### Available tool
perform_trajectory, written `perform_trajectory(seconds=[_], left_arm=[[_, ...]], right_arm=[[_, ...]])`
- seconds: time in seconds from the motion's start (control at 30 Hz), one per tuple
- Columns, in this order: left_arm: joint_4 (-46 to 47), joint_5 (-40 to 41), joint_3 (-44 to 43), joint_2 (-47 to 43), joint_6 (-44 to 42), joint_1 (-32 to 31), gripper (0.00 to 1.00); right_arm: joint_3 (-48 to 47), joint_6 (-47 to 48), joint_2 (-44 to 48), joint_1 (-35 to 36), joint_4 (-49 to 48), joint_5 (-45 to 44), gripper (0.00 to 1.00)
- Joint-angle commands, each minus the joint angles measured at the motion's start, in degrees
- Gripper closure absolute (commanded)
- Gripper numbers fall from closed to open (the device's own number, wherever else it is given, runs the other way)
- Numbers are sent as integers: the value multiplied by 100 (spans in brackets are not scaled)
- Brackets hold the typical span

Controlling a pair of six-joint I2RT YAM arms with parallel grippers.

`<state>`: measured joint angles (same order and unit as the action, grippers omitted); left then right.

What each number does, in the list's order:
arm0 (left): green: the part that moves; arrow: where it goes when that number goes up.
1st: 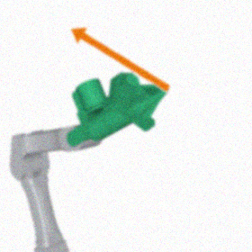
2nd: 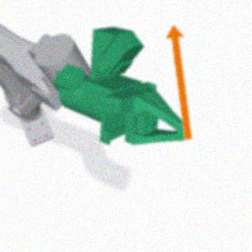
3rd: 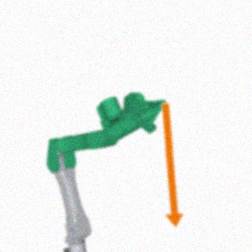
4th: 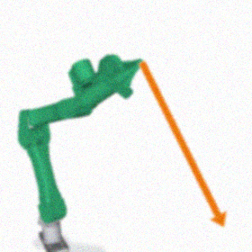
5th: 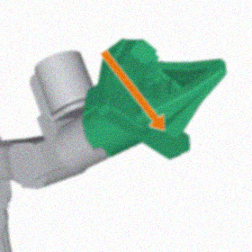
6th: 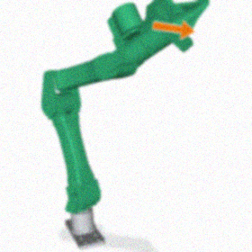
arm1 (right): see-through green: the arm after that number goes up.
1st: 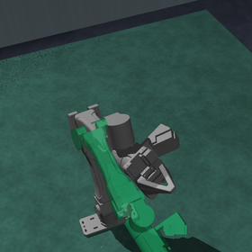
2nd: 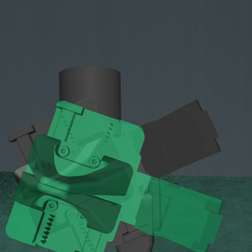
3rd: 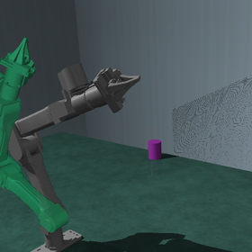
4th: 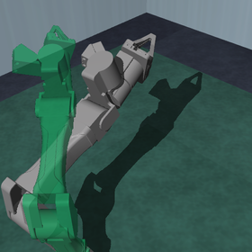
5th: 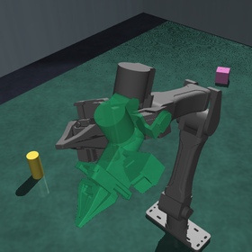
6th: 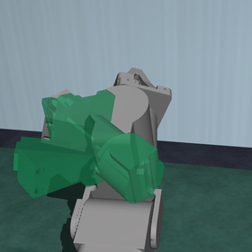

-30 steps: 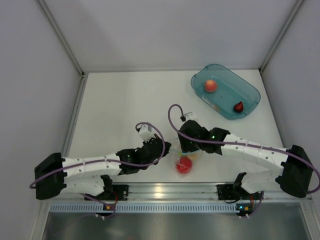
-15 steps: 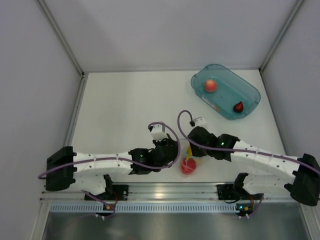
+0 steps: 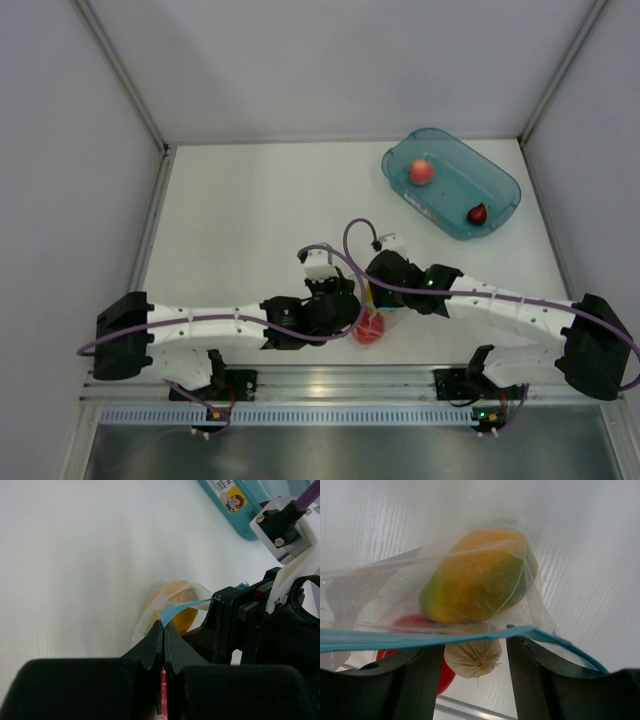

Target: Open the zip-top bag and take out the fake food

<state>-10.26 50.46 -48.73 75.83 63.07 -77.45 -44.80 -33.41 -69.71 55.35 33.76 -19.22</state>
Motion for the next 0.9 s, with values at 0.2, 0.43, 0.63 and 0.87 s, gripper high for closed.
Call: perform_trajectory(seconds=[0.2, 0.43, 0.63, 0.87], left_arm=[[-72, 474, -119, 476, -40, 11, 100], [-116, 623, -339, 810, -207, -42, 100], [-178, 737, -392, 916, -207, -86, 100], [-327, 878, -392, 881, -181, -86, 100]], right_arm=[[-416, 414, -236, -77, 412, 1043, 49], [-390, 625, -122, -77, 693, 1447, 44], [-232, 809, -139, -77, 939, 1676, 44], [-47, 880, -95, -77, 948, 1825, 45]])
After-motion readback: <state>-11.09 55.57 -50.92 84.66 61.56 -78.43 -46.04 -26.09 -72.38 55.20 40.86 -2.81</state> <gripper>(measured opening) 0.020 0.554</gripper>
